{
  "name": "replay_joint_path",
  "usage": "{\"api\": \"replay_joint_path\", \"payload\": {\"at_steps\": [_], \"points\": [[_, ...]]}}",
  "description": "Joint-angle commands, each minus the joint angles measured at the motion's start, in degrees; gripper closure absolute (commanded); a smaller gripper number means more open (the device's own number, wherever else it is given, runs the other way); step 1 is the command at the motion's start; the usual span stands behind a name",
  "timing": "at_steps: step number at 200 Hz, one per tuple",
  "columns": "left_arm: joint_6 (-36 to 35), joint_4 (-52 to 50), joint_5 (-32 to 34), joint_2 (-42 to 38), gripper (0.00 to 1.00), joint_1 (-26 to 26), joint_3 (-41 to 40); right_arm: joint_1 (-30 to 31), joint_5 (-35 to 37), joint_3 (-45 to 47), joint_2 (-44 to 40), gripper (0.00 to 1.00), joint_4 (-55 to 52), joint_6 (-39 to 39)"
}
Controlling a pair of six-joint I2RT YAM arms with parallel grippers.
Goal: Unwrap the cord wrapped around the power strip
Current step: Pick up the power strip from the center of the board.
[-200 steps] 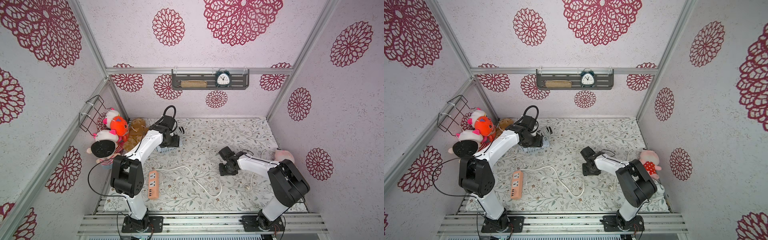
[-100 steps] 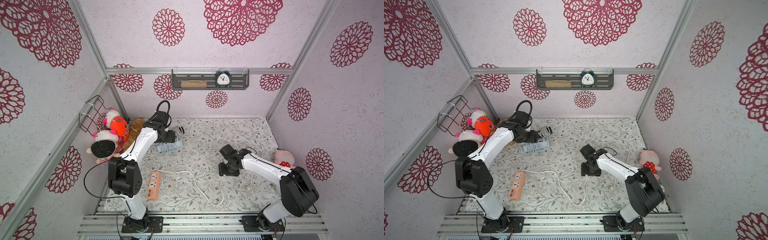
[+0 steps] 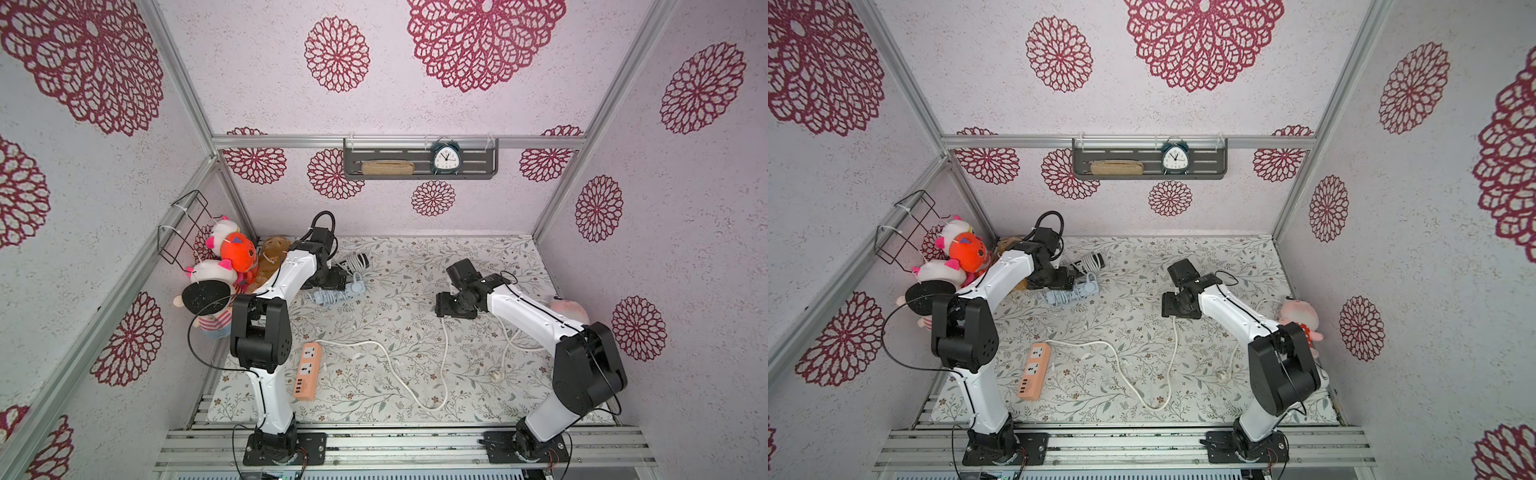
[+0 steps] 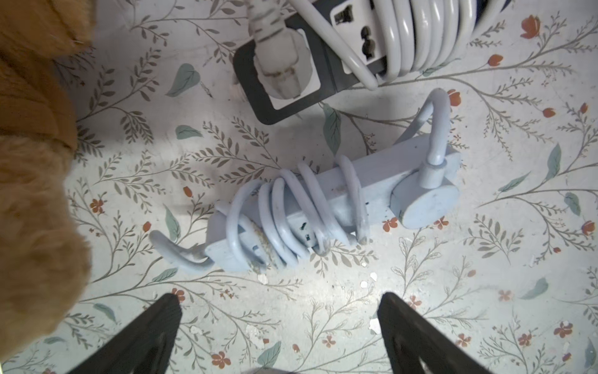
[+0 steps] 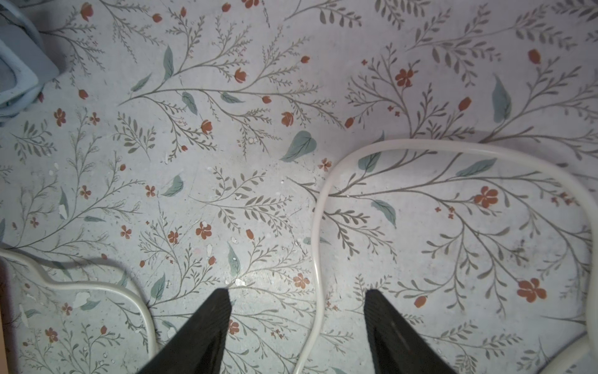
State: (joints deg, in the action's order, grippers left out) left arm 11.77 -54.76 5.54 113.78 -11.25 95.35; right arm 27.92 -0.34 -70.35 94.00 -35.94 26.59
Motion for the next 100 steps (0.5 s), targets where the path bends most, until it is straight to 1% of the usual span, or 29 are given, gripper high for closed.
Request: {"api": "replay_joint_path", "payload": {"at_steps": [1,29,37,55,68,80,85,100], "points": [[-3.07,-0.81,2.09,1.47,0.00,-0.62,0.01,-0.04,-0.80,-0.22,-0.63,0.32,1.51,-1.36],[-13.38,0.19,0.52,-0.67,0.03,-0.83,-3.26,-0.57,-0.99,0.10,-0.55,0.34,1.02,-2.36],[-16.56,1.23,1.35,-3.44,0.03,-1.03,-4.67,-0.63,-0.98,0.33,-0.64,0.34,1.05,-2.50],[-22.36,5.13,3.81,-4.62,0.03,-0.98,-6.98,-0.92,-1.45,1.24,-0.83,0.34,1.83,-2.35],[-24.43,5.54,2.41,-3.49,0.03,-0.37,-6.24,-0.96,-1.92,1.43,-0.75,0.34,2.02,-2.16],[-24.72,4.05,1.96,-1.82,0.03,0.06,-3.46,-1.01,-2.07,1.60,-0.90,0.34,1.89,-2.29],[-25.36,3.38,1.12,0.66,0.03,0.18,-2.45,-1.02,-1.84,1.70,-1.06,0.34,1.78,-2.33],[-27.89,3.00,-0.94,2.71,0.03,0.25,-0.70,-1.24,-1.46,2.03,-1.67,0.34,1.42,-2.59]]}}
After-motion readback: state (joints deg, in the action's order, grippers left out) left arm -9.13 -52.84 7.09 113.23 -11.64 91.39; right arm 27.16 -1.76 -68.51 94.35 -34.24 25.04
